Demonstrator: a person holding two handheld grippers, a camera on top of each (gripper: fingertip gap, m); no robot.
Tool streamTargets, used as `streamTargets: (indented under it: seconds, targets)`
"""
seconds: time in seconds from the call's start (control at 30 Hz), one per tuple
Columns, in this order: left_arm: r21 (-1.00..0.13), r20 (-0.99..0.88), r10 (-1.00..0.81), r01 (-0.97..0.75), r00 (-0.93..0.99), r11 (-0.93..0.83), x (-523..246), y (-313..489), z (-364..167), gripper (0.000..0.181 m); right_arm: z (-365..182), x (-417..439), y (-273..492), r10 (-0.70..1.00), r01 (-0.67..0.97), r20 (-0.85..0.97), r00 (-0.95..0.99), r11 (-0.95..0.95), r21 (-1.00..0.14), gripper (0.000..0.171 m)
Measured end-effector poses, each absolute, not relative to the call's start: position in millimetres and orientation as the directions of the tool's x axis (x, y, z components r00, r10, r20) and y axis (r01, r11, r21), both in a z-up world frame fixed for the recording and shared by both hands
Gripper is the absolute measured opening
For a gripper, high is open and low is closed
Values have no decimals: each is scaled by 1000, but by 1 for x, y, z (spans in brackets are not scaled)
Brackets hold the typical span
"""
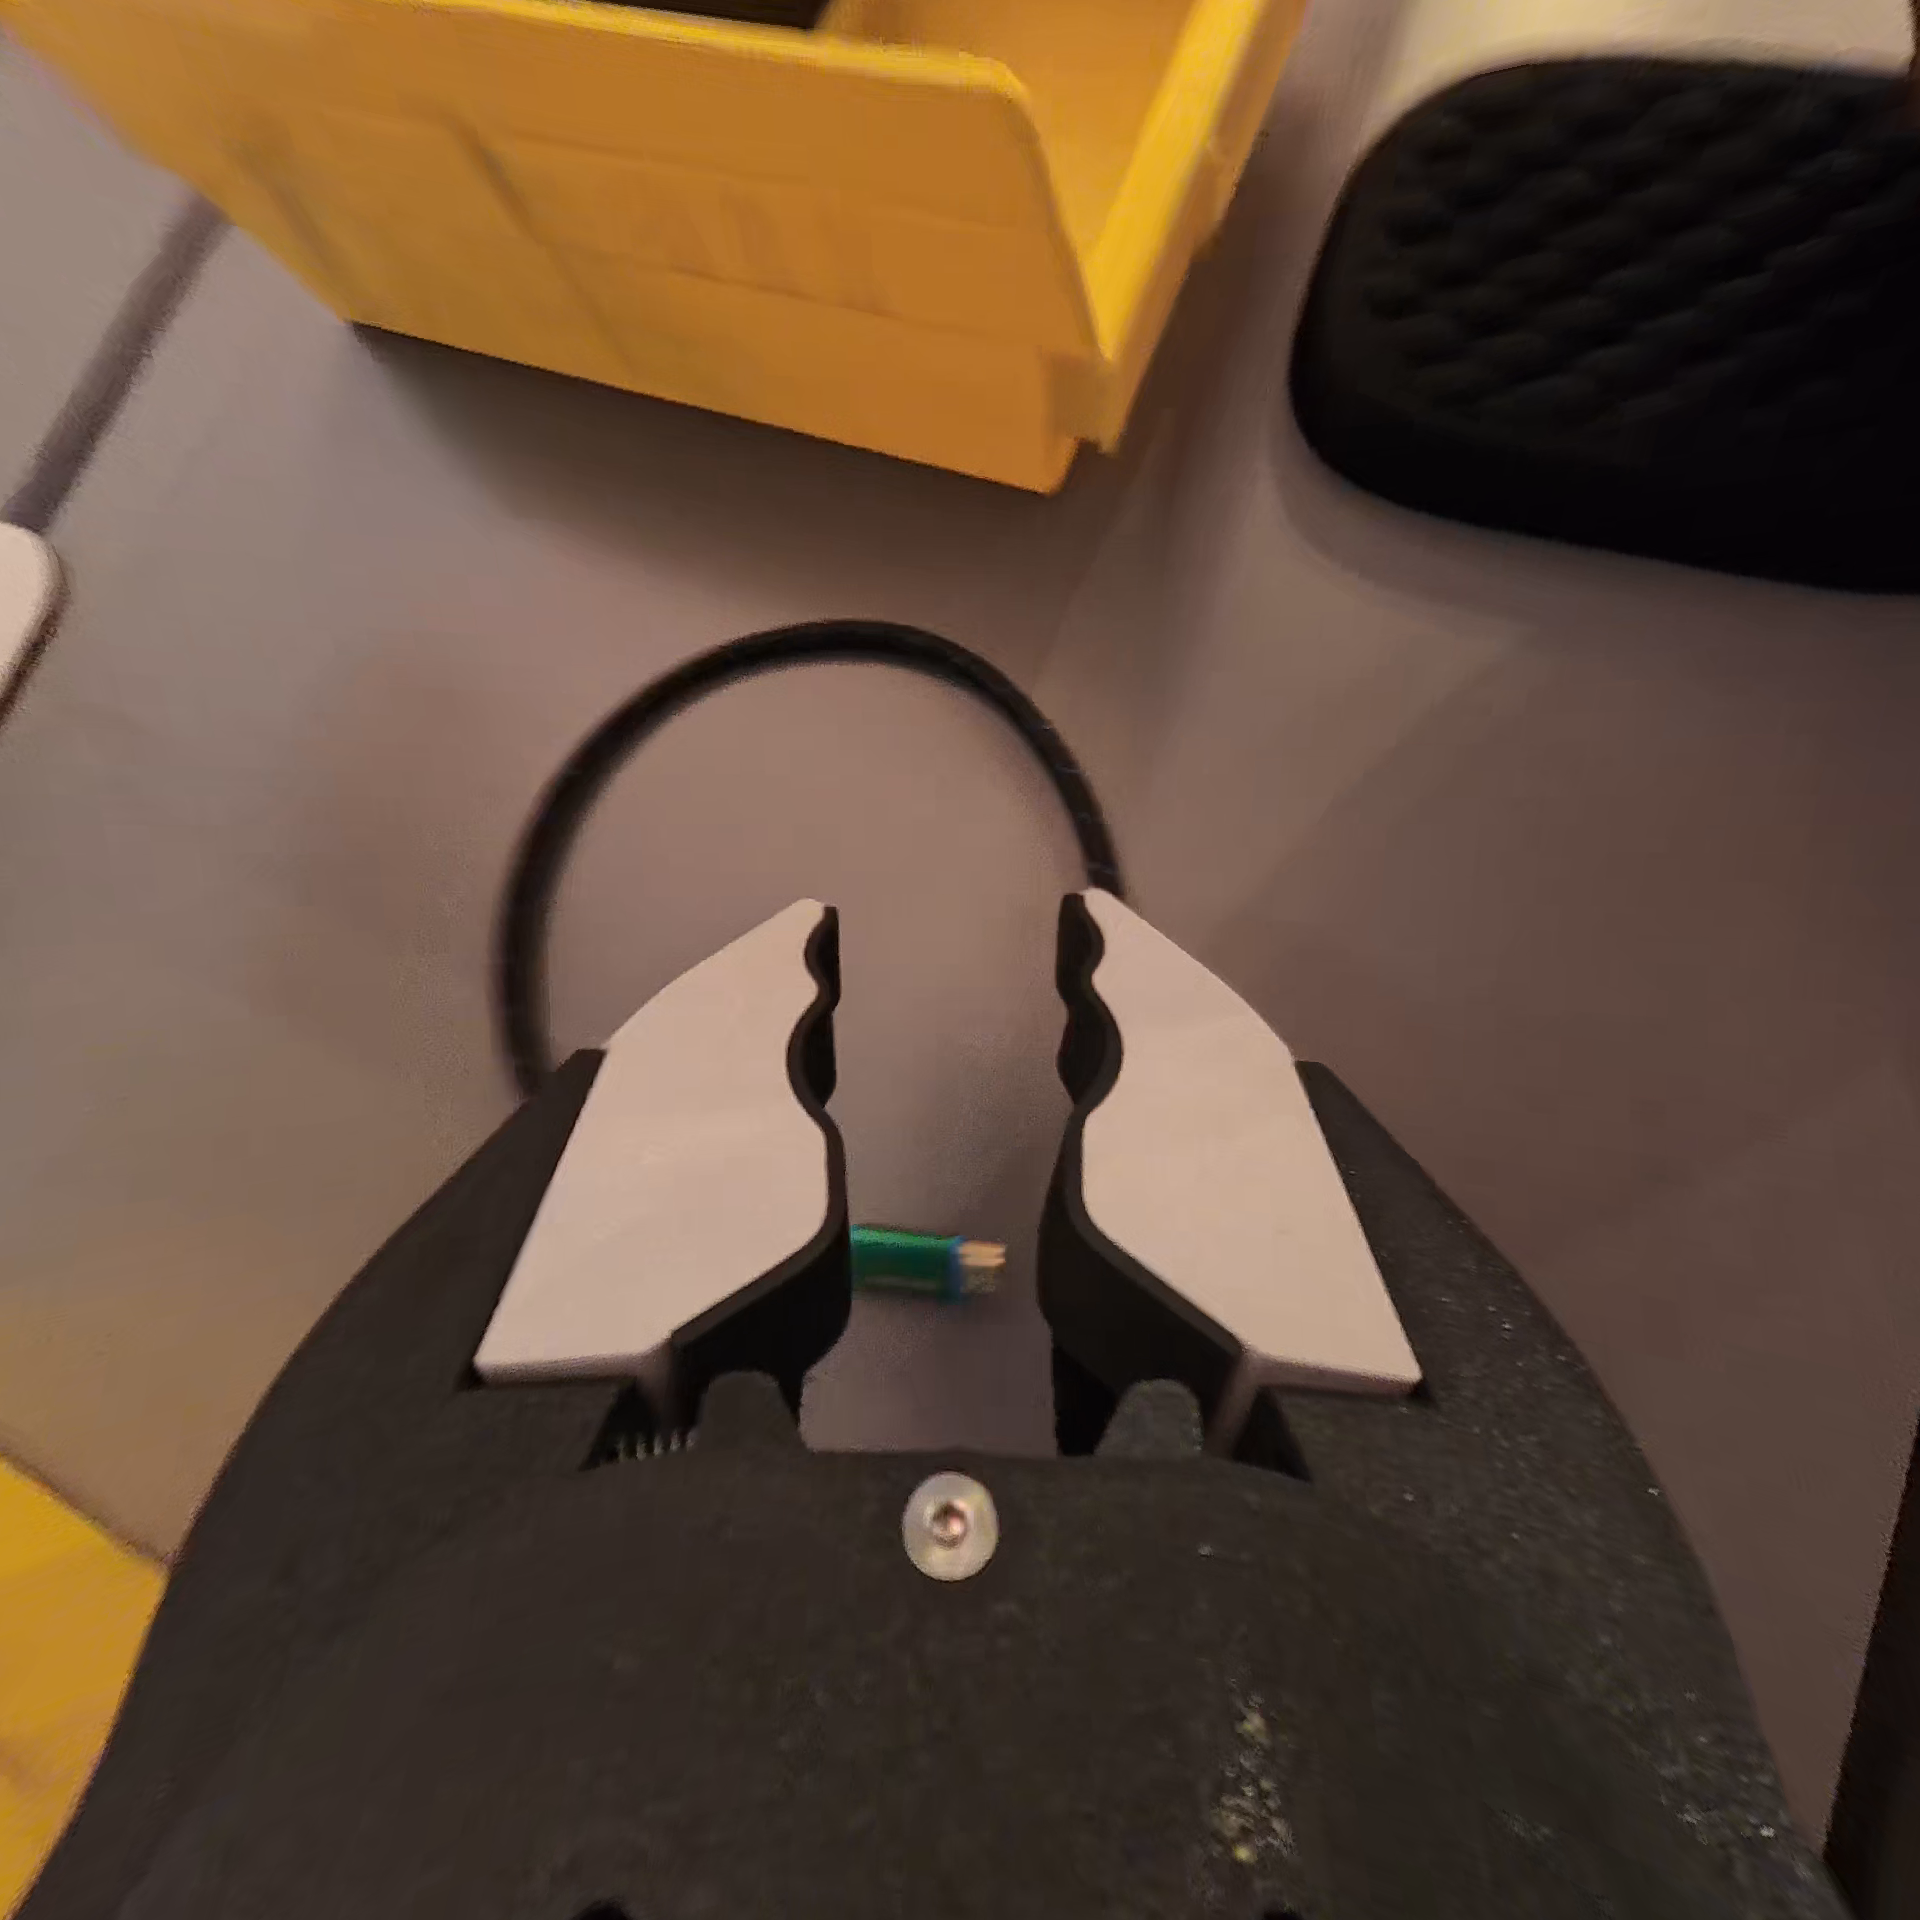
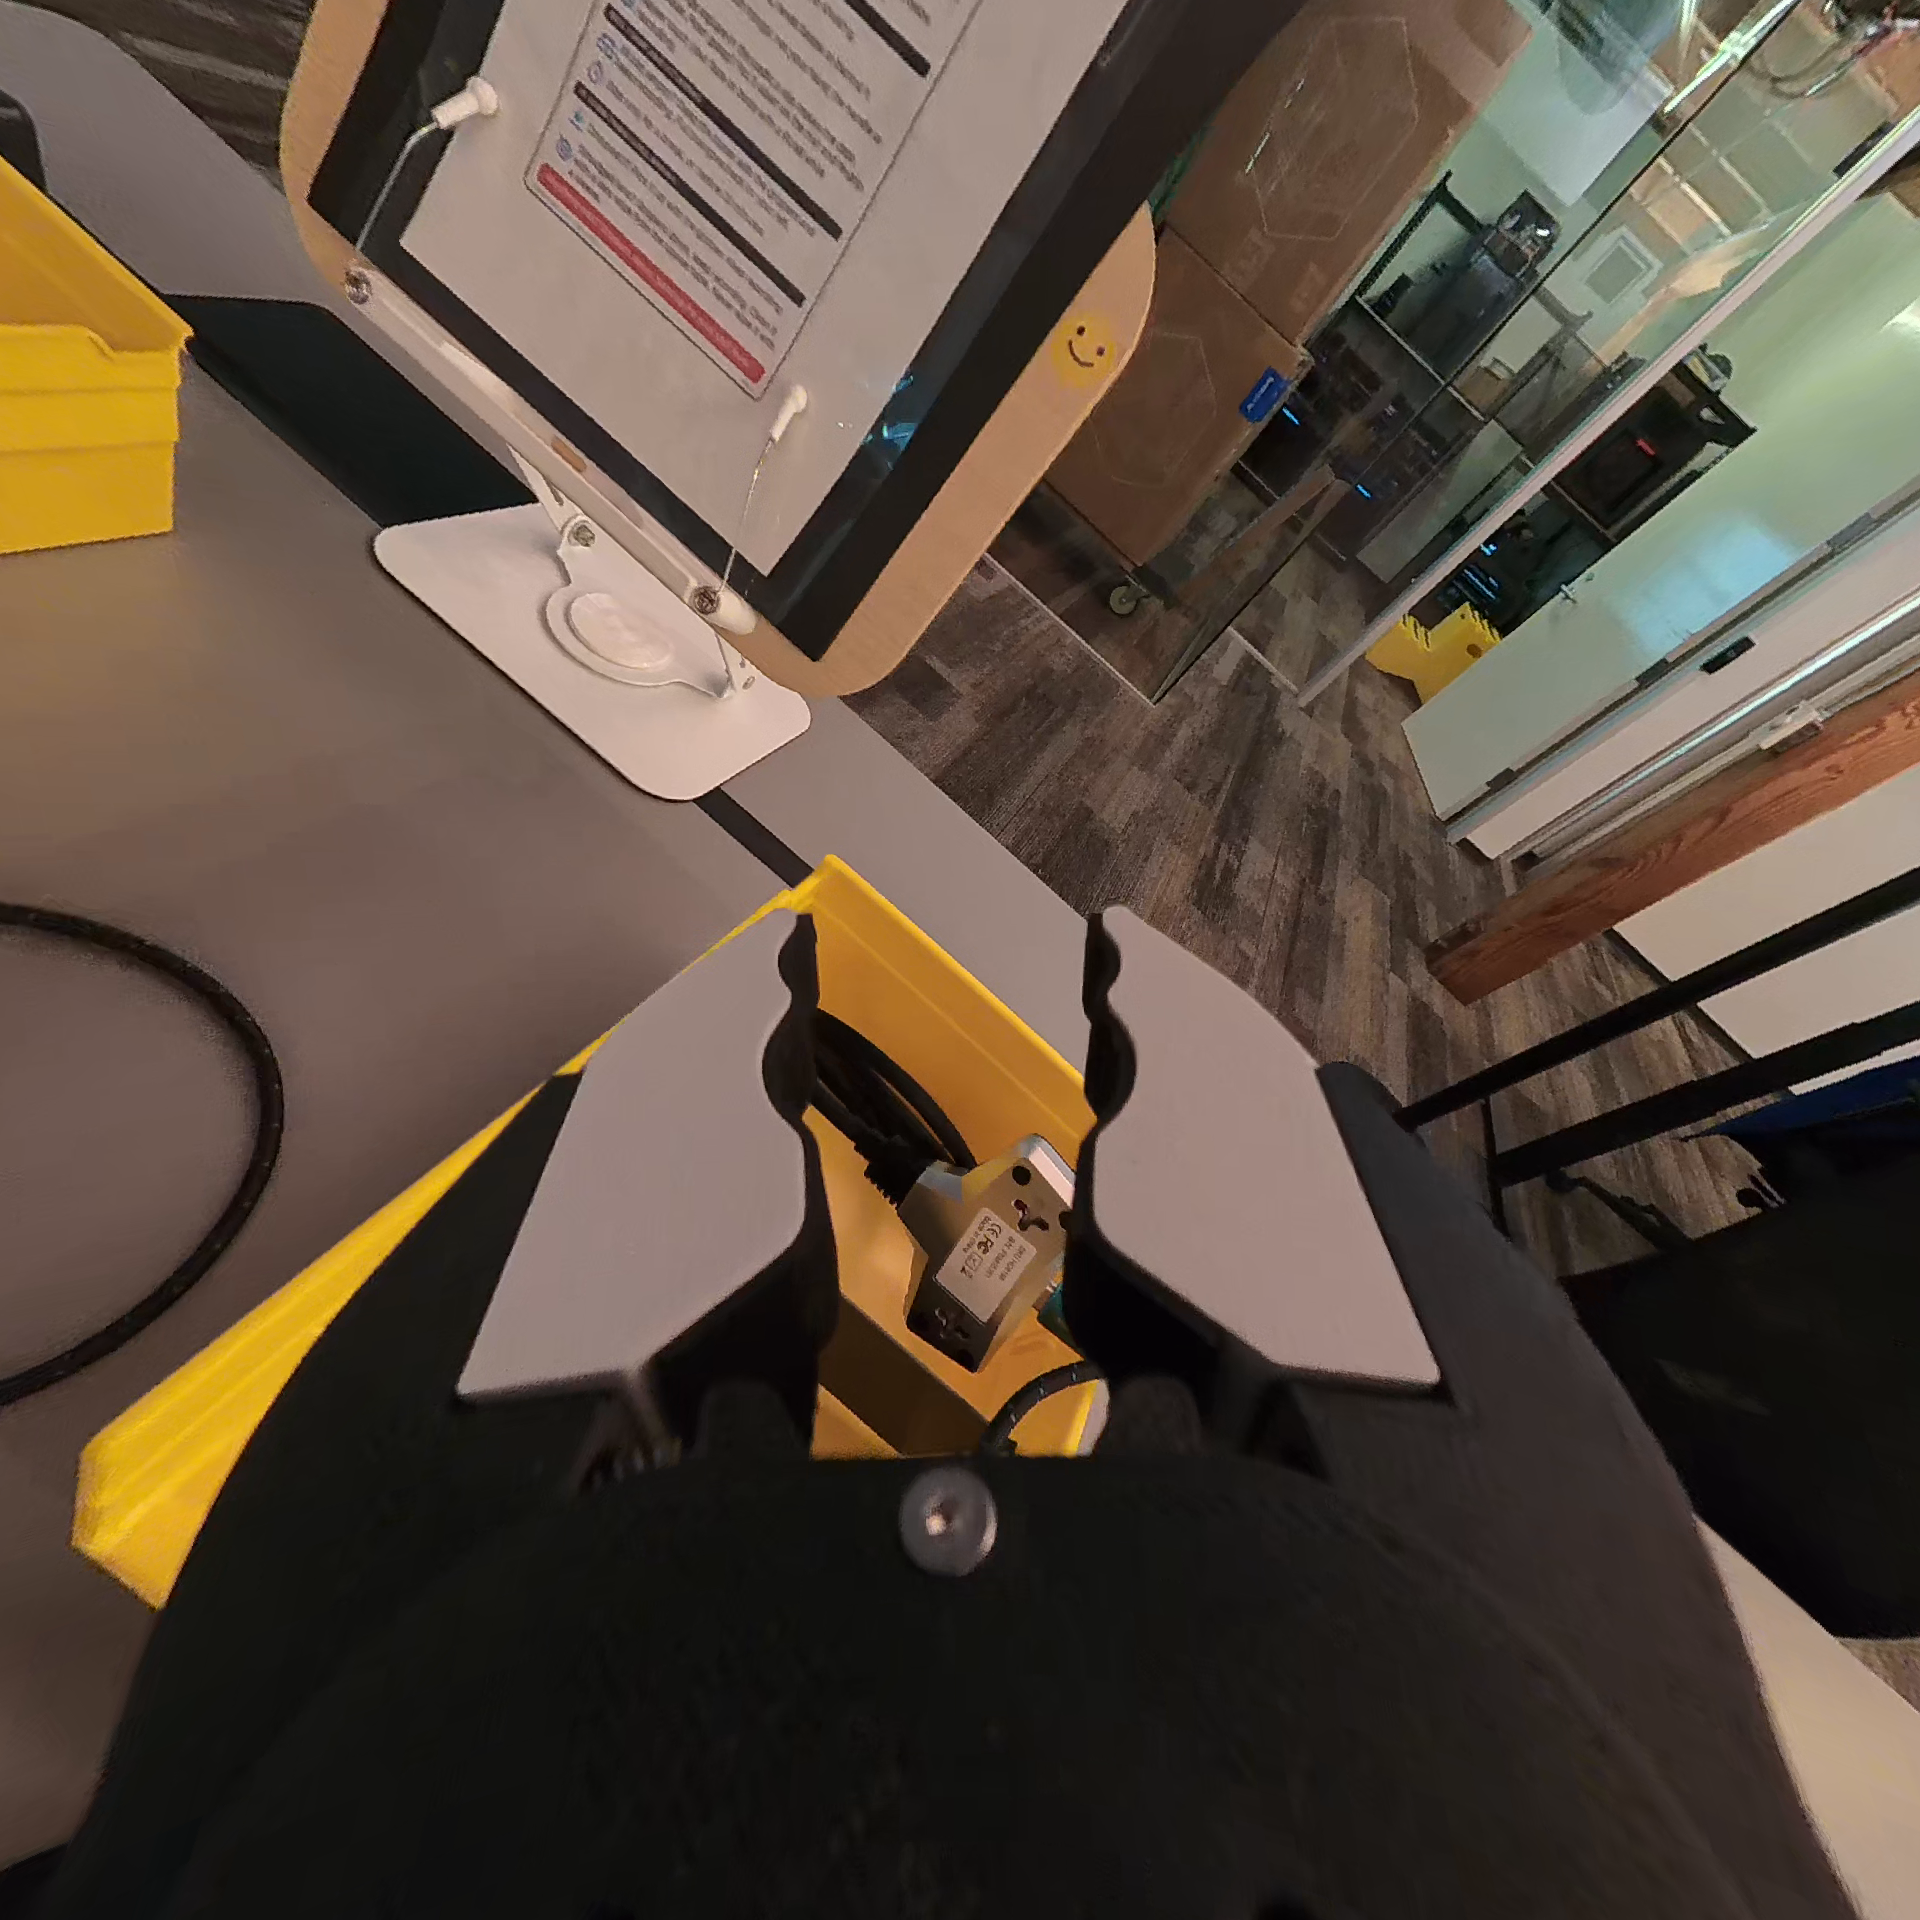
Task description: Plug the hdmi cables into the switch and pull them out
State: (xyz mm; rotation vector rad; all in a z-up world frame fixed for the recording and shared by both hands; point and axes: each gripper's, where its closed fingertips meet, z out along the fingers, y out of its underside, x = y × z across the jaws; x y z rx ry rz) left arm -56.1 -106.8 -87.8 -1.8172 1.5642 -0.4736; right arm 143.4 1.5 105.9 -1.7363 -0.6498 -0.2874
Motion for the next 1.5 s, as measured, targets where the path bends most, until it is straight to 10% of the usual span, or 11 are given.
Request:
streamTargets:
  seconds: [0.03,0.43,1.5]
  targets:
    - [-716,-162,-958,-696,237,-51,-67,-93,-72,38,105,145,2,272,560,511,816,-148,-815,50]
    - [-465,-190,-932,-864,309,-191,-256,108,-25,29,91,159,12,242,602,555,796,-213,-770,50]
    - [-62,144,-506,-502,851,-862,-275,126,-134,31,46,177,34,288,655,589,755,-368,-660,51]
